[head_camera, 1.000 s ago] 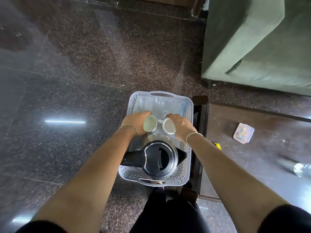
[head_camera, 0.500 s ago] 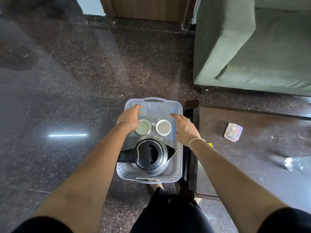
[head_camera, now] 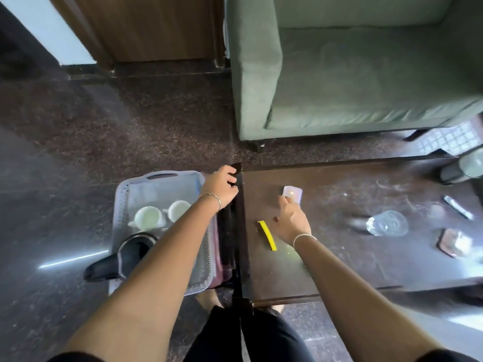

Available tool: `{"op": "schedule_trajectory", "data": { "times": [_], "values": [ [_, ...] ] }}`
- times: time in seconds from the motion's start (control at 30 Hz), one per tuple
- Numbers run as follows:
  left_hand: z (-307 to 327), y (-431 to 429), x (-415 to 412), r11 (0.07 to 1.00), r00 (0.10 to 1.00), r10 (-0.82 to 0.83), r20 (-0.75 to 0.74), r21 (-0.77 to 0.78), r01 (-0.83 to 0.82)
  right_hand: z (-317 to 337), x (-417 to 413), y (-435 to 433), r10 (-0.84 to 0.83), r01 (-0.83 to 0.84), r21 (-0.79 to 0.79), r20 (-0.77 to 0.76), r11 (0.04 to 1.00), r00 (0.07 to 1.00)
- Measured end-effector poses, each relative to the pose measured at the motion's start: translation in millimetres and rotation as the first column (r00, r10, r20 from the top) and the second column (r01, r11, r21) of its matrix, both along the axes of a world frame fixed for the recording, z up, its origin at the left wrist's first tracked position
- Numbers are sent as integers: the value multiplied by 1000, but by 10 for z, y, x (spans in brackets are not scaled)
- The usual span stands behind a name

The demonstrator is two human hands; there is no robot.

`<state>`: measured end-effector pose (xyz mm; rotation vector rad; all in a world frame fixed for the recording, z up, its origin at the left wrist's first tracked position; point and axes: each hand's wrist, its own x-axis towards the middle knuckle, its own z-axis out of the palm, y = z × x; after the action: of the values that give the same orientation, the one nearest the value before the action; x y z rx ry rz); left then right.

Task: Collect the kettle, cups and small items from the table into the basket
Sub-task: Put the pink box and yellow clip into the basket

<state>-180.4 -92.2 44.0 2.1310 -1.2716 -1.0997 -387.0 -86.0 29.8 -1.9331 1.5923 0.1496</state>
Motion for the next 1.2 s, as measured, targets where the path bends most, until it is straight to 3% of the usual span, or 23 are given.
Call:
{"op": "schedule_trajectory", "data": {
  "times": [0.23, 0.33, 0.5, 0.63, 0.93, 1.07, 1.2],
  "values": [
    [-519, -189, -1001, 986, 998, -27, -54, 163, 35, -331, -856, -315, -184, 192, 185, -57, 964, 981],
    [-819, -229, -1368, 976, 995, 4, -96, 217, 17, -619, -1073, -453, -201, 205, 261, -41, 943, 979],
    [-1262, -336, -1690, 957, 994, -104, 16, 274, 96, -1155, -1172, -604, -198, 174, 356, 34, 918, 980],
    [-1508, -507, -1803, 942, 992, -124, 13, 315, 113, -1447, -1060, -753, -210, 172, 378, 63, 910, 976],
    [-1789, -707, -1883, 918, 955, 214, -207, 377, -124, -1702, -780, -1041, -364, 281, 356, 191, 891, 912],
    [-1769, -663, -1850, 917, 912, 307, -272, 342, -206, -1635, -727, -1004, -533, 397, 435, 257, 808, 806],
    [-1696, -568, -1744, 890, 837, 438, -327, 289, -353, -1459, -632, -843, -632, 501, 393, 380, 771, 676]
  ]
}}
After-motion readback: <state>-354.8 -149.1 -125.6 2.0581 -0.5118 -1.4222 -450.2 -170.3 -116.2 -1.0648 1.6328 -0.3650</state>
